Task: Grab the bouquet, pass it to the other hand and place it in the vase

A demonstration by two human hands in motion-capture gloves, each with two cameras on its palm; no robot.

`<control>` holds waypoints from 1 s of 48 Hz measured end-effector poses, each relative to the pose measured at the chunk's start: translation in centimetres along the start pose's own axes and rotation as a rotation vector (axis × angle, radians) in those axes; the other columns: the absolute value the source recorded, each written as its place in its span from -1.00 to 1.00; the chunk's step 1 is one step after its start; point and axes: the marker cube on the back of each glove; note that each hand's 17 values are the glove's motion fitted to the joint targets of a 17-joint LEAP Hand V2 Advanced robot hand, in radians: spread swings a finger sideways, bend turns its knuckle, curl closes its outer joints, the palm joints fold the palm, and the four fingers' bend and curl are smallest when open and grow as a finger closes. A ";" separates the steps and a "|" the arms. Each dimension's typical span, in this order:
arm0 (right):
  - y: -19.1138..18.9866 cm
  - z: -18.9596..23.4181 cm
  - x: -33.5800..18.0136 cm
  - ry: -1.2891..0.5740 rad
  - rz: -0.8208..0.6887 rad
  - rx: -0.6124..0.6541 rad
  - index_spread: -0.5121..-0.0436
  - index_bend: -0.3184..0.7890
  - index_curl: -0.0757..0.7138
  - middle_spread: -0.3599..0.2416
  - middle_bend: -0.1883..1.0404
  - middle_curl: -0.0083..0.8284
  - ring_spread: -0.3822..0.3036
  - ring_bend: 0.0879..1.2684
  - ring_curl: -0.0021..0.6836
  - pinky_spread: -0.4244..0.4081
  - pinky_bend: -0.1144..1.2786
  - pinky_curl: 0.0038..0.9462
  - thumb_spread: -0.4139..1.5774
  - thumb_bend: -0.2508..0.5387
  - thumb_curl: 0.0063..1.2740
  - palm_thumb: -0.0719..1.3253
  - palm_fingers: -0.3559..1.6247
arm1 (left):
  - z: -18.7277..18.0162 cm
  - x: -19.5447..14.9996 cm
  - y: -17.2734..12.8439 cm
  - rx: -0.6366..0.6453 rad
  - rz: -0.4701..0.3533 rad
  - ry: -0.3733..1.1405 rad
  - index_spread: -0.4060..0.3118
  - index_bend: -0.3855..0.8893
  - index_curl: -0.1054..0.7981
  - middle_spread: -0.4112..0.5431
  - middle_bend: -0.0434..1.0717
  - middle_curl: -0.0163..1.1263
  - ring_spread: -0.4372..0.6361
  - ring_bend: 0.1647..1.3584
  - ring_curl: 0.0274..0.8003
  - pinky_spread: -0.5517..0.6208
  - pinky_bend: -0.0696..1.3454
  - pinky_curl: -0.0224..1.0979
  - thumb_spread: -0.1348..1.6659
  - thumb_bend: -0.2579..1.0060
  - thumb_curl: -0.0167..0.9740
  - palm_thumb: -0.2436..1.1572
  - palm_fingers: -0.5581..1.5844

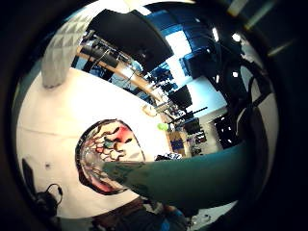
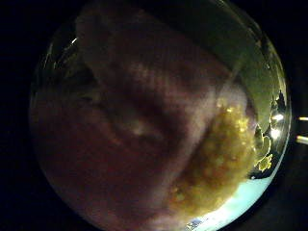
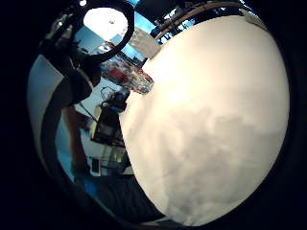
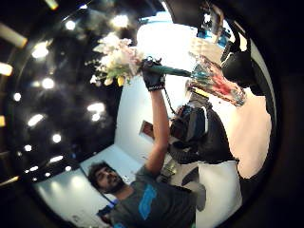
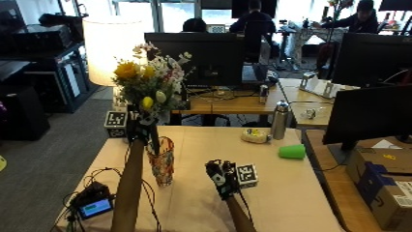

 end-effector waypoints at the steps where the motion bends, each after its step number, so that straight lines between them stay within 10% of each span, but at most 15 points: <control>1: -0.1 -0.1 0.1 -0.002 -0.015 -0.001 -0.08 -0.25 -0.07 -0.28 -0.22 0.10 -0.38 -0.22 0.19 0.02 -0.19 -0.21 0.36 -0.43 -0.08 0.32 0.44 | 0.1 -0.6 0.0 -0.011 -0.016 -0.006 -0.80 -0.13 0.28 -0.86 0.01 -0.01 -0.83 -0.14 0.19 -0.64 -0.27 -0.20 -1.00 -0.64 0.57 0.86 0.68; 8: 0.0 -0.8 -0.3 0.048 -0.035 0.005 -0.08 -0.24 -0.09 -0.28 -0.23 0.11 -0.37 -0.25 0.19 0.05 -0.24 -0.21 0.37 -0.43 -0.08 0.31 0.43 | -0.3 -4.5 0.1 -0.118 -0.075 -0.107 -0.65 -0.27 0.21 -0.79 -0.09 -0.04 -0.79 -0.28 0.14 -0.54 -0.34 -0.21 -0.88 -0.66 0.57 0.82 0.43; 16: 0.4 -1.3 -1.3 0.039 -0.018 0.009 -0.08 -0.22 -0.09 -0.28 -0.24 0.11 -0.36 -0.30 0.19 0.12 -0.29 -0.21 0.37 -0.43 -0.09 0.31 0.42 | -1.2 -7.7 2.2 -0.166 -0.135 -0.480 -0.21 -0.23 0.08 -0.57 -0.40 -0.08 -0.52 -0.35 0.13 0.09 -0.44 -0.21 -0.35 -0.70 0.46 0.57 -0.05; 31: 0.3 -1.7 -3.0 0.025 -0.090 0.003 -0.08 -0.21 -0.07 -0.28 -0.25 0.12 -0.35 -0.40 0.18 0.26 -0.41 -0.22 0.39 -0.42 -0.11 0.31 0.40 | -4.5 -8.9 4.9 -0.178 -0.101 -0.713 0.17 -0.18 -0.03 -0.06 -0.69 -0.33 0.09 -0.36 -0.08 0.70 -0.41 -0.32 0.03 -0.70 0.09 0.19 -0.22; 41: 0.4 -1.3 -3.7 0.016 -0.067 0.004 -0.08 -0.22 -0.07 -0.28 -0.27 0.12 -0.32 -0.43 0.19 0.35 -0.47 -0.23 0.40 -0.43 -0.12 0.29 0.39 | -7.0 -7.9 6.3 -0.144 -0.140 -1.000 -0.20 0.41 0.22 0.07 -0.74 -0.47 0.29 -0.55 -0.23 0.78 -0.50 -0.38 0.10 -0.68 -0.07 0.06 -0.10; 48: 0.3 -1.0 -3.7 0.050 -0.058 0.003 -0.09 -0.21 -0.07 -0.28 -0.27 0.12 -0.32 -0.47 0.19 0.39 -0.49 -0.22 0.40 -0.42 -0.12 0.29 0.38 | -8.3 -5.8 7.8 -0.071 -0.114 -0.942 -0.38 0.58 0.30 0.03 -0.72 -0.52 0.29 -0.61 -0.27 0.77 -0.56 -0.40 0.12 -0.67 -0.14 -0.01 -0.06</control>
